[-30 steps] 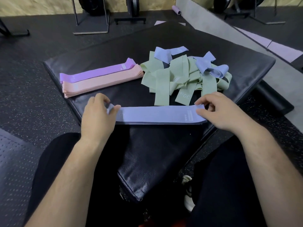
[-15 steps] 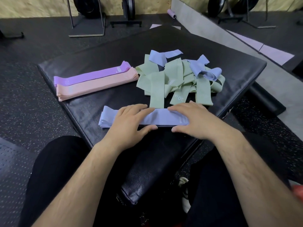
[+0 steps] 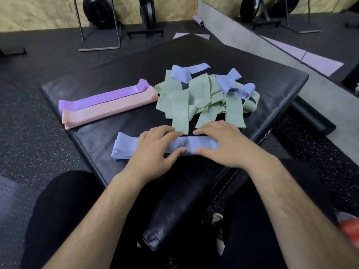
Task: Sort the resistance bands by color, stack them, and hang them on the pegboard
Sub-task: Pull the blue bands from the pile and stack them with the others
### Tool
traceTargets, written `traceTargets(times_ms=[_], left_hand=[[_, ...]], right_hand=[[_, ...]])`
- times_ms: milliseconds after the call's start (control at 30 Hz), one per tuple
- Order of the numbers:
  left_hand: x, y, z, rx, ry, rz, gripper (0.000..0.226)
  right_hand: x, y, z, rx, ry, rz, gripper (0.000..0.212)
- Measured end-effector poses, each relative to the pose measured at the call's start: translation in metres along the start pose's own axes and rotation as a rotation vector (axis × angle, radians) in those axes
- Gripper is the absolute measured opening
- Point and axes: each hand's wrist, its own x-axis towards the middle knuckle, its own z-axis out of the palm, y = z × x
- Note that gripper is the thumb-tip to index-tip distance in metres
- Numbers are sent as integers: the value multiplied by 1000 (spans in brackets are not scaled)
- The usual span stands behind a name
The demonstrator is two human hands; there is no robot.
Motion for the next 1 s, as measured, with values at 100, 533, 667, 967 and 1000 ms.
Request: traceTargets(times_ms=[100, 533, 667, 967, 1000], left_hand=[[25, 18, -1, 5, 29, 18, 50], [184, 97, 39, 3, -109, 46, 40], [206, 96, 54, 120, -201, 52, 44], [197, 79, 47, 187, -253, 93, 26], [192, 79, 42, 162, -229, 98, 27]], right_hand=[[3, 5, -6, 20, 154, 16, 44], [29, 66, -25, 134, 474, 400, 44], [31, 75, -23, 152, 475, 423, 44], [31, 74, -23, 188, 463, 408, 42], [32, 72, -23, 223, 470, 397, 41]])
